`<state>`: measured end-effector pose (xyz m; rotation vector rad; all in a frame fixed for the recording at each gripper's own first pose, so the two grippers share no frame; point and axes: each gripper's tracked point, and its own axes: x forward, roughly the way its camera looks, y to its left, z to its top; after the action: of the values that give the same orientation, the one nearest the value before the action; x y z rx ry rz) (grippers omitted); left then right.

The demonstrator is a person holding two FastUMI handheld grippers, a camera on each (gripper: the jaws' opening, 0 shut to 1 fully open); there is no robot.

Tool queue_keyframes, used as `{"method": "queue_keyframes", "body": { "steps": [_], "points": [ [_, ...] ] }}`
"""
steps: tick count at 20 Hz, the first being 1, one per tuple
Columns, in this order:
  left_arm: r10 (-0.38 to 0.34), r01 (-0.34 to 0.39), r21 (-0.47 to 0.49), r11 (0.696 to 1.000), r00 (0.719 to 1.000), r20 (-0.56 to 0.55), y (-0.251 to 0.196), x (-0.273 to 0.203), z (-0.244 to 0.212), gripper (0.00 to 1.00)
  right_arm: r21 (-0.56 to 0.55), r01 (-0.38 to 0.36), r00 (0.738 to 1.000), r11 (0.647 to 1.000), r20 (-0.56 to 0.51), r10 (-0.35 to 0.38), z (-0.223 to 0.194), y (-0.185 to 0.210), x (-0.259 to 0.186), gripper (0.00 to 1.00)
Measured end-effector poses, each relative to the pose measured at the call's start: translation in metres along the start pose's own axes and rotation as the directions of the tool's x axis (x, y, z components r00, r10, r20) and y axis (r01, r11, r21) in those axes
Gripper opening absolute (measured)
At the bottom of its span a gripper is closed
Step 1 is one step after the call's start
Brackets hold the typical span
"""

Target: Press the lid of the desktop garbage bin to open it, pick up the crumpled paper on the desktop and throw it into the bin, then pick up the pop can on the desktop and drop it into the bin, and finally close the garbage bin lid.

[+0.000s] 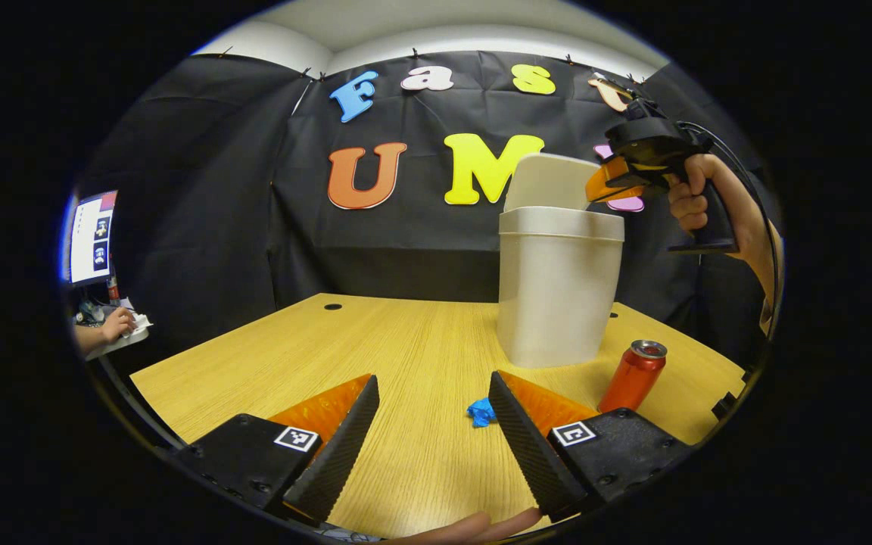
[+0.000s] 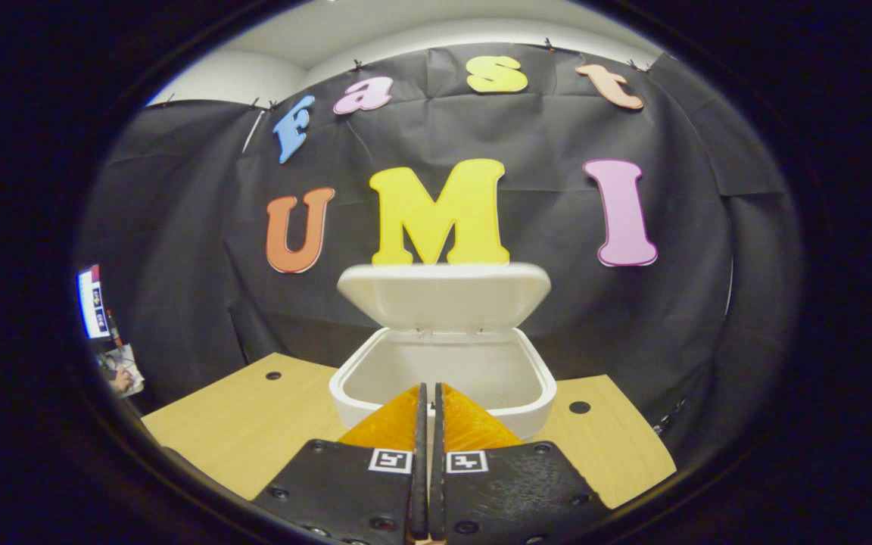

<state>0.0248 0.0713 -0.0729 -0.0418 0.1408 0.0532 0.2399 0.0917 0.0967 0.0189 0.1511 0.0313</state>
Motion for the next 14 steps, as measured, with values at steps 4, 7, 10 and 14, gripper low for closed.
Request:
{"method": "queue_keyframes", "body": {
  "steps": [4, 7, 10, 14],
  "points": [
    [-0.003, 0.003, 0.008, 1.0, 1.0, -0.001, 0.0, 0.002, 0.0, 0.96, -0.029, -0.005, 0.998, 1.0, 0.068, 0.007, 0.002, 0.007, -0.037, 0.02],
    [-0.021, 0.021, 0.008, 1.0, 1.0, -0.004, -0.004, 0.002, -0.001, 0.96, -0.025, -0.027, 0.993, 0.999, 0.118, 0.03, 0.0, 0.015, -0.065, 0.02],
    [-0.026, 0.026, 0.015, 1.0, 1.0, -0.016, -0.004, 0.005, -0.005, 0.96, -0.057, -0.029, 0.987, 0.998, 0.157, 0.037, -0.012, 0.014, -0.089, 0.23],
    [-0.017, 0.018, 0.019, 1.0, 0.998, -0.052, -0.001, 0.009, -0.017, 0.96, -0.017, -0.082, 0.98, 0.996, 0.182, 0.084, -0.027, 0.008, -0.111, 0.76]
  ]
}}
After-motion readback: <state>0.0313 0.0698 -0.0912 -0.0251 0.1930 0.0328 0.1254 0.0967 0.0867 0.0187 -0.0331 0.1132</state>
